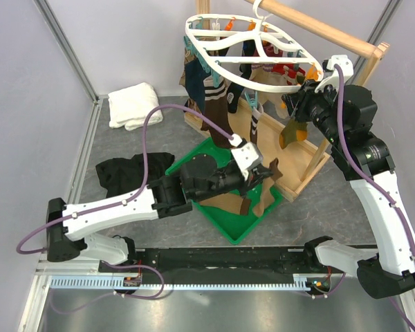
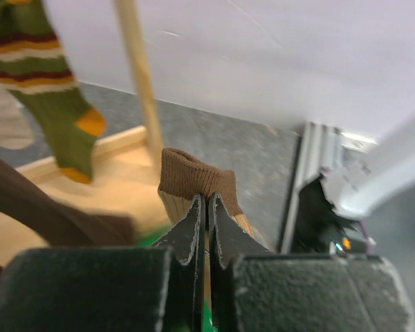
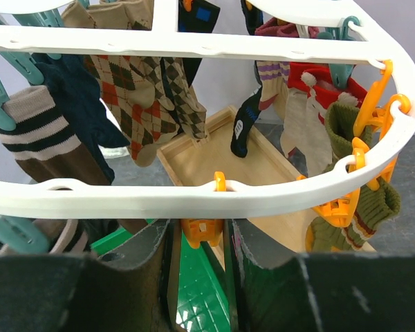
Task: Clip the socks to the hanger
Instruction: Pick up the sock from the bin.
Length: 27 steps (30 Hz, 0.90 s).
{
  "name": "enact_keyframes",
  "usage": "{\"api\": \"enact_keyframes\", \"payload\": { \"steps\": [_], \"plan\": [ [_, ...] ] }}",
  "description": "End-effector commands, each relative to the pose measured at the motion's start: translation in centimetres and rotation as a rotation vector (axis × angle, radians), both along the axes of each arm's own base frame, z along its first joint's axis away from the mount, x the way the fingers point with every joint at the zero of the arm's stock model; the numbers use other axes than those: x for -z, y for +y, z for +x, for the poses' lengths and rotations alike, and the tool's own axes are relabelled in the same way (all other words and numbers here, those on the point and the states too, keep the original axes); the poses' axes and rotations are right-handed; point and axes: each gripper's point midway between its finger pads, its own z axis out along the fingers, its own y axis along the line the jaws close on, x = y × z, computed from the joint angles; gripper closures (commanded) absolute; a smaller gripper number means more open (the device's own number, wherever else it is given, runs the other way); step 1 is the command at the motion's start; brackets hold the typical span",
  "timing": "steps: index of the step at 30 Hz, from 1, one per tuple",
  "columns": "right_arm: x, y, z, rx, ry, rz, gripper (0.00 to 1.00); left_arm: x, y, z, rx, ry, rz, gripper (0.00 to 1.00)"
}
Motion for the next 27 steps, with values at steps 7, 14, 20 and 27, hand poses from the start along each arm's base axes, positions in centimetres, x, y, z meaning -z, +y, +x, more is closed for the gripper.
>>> {"api": "enact_keyframes", "payload": {
  "steps": [7,14,20,27],
  "plan": [
    [0.2,1.4,-0.6,-0.077,0.033,0.023,1.0,-5.9,-0.9,7.1,-0.205,-0.059,-0.209,0.98],
    [-0.3,1.7,-1.0,-0.094,0.023,0.034,1.0,-4.6,-1.8,9.6,-0.235,-0.039,-0.22,0.98],
    [-0.3,2.2,-1.3,-0.121,0.027,0.048,1.0,-4.0,-2.1,11.2,-0.259,-0.041,-0.232,0.98],
    [-0.2,2.6,-1.6,-0.146,0.033,0.06,1.0,-4.5,-2.1,12.6,-0.272,-0.061,-0.283,0.98]
  ]
}}
